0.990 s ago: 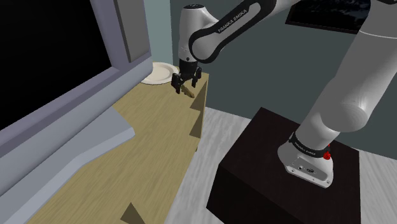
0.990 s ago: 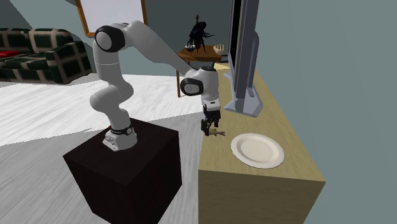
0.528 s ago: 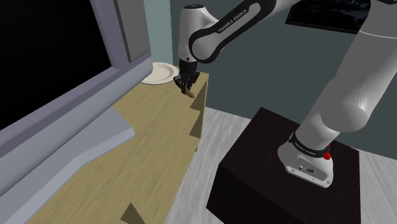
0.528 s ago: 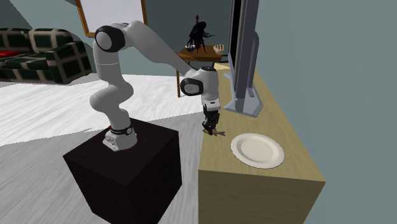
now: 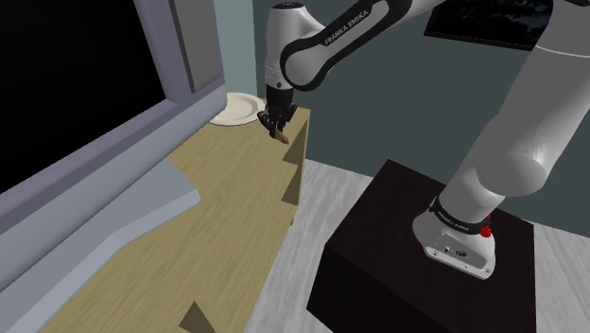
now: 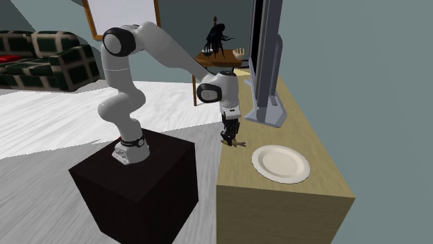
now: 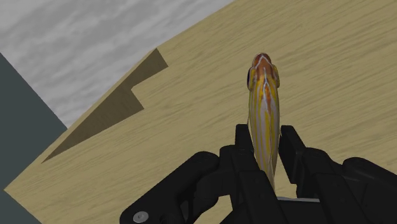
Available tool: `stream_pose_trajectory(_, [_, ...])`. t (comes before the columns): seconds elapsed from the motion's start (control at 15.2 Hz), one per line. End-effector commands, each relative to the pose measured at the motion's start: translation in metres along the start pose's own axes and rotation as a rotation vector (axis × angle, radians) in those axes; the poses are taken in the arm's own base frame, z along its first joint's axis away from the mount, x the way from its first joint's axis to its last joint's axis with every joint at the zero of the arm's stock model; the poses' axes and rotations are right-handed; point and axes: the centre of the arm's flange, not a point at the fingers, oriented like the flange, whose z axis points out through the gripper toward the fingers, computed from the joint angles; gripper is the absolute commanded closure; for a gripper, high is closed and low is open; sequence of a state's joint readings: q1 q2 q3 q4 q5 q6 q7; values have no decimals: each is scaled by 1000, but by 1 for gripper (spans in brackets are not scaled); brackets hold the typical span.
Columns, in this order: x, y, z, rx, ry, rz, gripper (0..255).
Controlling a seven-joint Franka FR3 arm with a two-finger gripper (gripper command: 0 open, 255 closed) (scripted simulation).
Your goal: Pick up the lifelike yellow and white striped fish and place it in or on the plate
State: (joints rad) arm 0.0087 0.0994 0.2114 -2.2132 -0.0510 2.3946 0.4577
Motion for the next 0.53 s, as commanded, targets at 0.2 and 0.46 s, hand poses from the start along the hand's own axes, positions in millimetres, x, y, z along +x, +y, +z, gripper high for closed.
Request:
stream_pose_trajectory(0.2, [1,0,-24,0,0,0,255])
stream_pose_trajectory(0.46, [3,-1,-45,0,0,0,255])
